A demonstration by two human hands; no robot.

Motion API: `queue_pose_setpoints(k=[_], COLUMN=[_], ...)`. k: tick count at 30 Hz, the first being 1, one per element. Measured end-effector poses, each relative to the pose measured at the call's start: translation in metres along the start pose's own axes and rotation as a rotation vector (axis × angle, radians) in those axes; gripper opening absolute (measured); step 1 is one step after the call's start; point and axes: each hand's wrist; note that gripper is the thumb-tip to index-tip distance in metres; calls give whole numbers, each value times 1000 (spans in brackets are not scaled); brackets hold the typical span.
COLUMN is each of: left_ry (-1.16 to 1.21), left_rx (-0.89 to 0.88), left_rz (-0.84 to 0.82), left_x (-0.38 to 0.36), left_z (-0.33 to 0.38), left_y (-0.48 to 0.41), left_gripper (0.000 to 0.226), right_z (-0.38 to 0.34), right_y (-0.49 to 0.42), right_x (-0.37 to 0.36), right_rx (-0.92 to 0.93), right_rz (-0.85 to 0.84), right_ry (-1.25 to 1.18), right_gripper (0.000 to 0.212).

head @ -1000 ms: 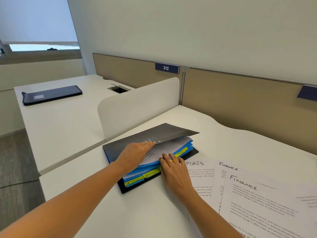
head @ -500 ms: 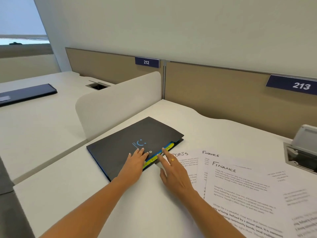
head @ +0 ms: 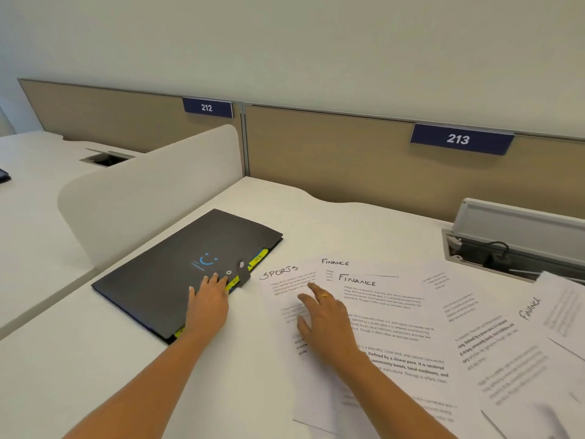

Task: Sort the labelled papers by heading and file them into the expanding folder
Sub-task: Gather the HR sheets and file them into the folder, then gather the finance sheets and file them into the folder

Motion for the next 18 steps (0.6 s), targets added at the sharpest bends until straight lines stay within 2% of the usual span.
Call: queue_pose_setpoints(k=[3, 6, 9, 14, 18], left_ry=[108, 238, 323, 254, 137], left_rx=[32, 43, -14, -194, -271], left_rz=[36, 65, 27, -69, -155], left_x=[0, -1, -1, 3, 5], left_z=[15, 37, 62, 106, 128], left_y=[18, 42, 69, 104, 119], left_gripper=[45, 47, 51, 57, 63], right_z=[15, 24, 32, 49, 62], right_y=[17, 35, 53, 91, 116], right_x=[19, 36, 49, 69, 83], right_rx=[-184, -289, -382, -603, -660], right_rz=[-37, 2, 25, 24, 26], right_ry=[42, 36, 84, 167, 148], right_gripper=[48, 48, 50, 69, 74])
Point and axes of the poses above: each hand's wrist, its own y-axis away from the middle knuckle, its own x-axis out of the back of the hand, z = x × y, and after that the axes turned 14 degrees about -y, right-handed
